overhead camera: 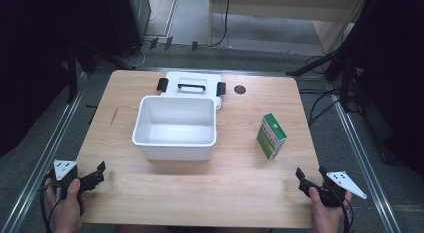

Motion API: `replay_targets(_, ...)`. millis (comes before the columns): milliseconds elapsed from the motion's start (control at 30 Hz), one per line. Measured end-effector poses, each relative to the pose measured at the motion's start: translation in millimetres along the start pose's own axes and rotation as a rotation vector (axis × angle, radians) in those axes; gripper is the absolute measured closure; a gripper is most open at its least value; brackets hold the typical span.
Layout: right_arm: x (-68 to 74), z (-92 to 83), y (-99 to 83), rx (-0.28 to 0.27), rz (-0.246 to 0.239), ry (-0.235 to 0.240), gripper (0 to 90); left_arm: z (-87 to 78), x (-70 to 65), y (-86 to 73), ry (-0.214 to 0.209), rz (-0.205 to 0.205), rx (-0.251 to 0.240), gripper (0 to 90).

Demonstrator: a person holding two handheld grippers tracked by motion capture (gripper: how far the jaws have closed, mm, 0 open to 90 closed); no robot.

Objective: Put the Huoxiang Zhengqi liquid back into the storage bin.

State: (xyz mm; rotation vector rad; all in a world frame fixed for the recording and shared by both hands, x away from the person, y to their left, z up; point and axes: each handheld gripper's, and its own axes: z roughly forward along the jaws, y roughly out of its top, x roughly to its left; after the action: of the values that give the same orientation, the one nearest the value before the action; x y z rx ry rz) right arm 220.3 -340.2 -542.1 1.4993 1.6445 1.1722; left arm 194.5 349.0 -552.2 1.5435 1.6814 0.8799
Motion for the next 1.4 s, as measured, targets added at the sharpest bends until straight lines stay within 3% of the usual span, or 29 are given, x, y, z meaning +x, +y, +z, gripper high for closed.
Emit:
replay_targets(167,1.5,-1.3,-0.4,-0.009,0.002,-0.018,12.7,0.6,0.7,0.2,0.003,-0.015,0.005,7.5)
replay_targets(333,2.1,-4.0,1.2,-0.011,0.025,0.012,13.1,1.0,-1.4,0.3,0.021,-0.002,0.008,7.5)
replay_targets(367,3.8,-6.1,5.4,-0.001,0.013,0.044,14.1,1.2,-2.0,0.6,0.027,0.005,0.014,7.5)
replay_targets(667,14.3,-14.2,23.0,0.061,-0.102,0.091,13.2,1.7,-0.3,0.6,0.035,-0.031,0.008,7.5)
replay_targets(867,19.8,-19.1,38.0,0.071,-0.090,0.090,12.7,1.9,-0.6,0.8,0.037,-0.029,0.006,8.7)
replay_targets(1133,36.2,-13.7,63.6,0.215,-0.183,0.108,12.9,2.3,-1.1,1.2,0.039,-0.025,0.016,8.8)
replay_targets(1200,44.5,-6.8,72.5,0.289,-0.236,0.106,12.9,2.7,-1.2,1.3,0.035,-0.024,0.018,8.8)
replay_targets(1267,48.6,-1.9,76.7,0.333,-0.255,0.102,13.0,2.8,-1.4,1.3,0.035,-0.022,0.018,8.9)
replay_targets(1333,52.4,5.5,81.6,0.393,-0.276,0.102,13.0,2.8,-1.8,1.2,0.060,-0.027,0.017,16.4)
replay_targets(1400,55.7,12.4,87.4,0.460,-0.297,0.109,13.0,2.8,-1.5,1.3,0.052,-0.027,0.017,14.8)
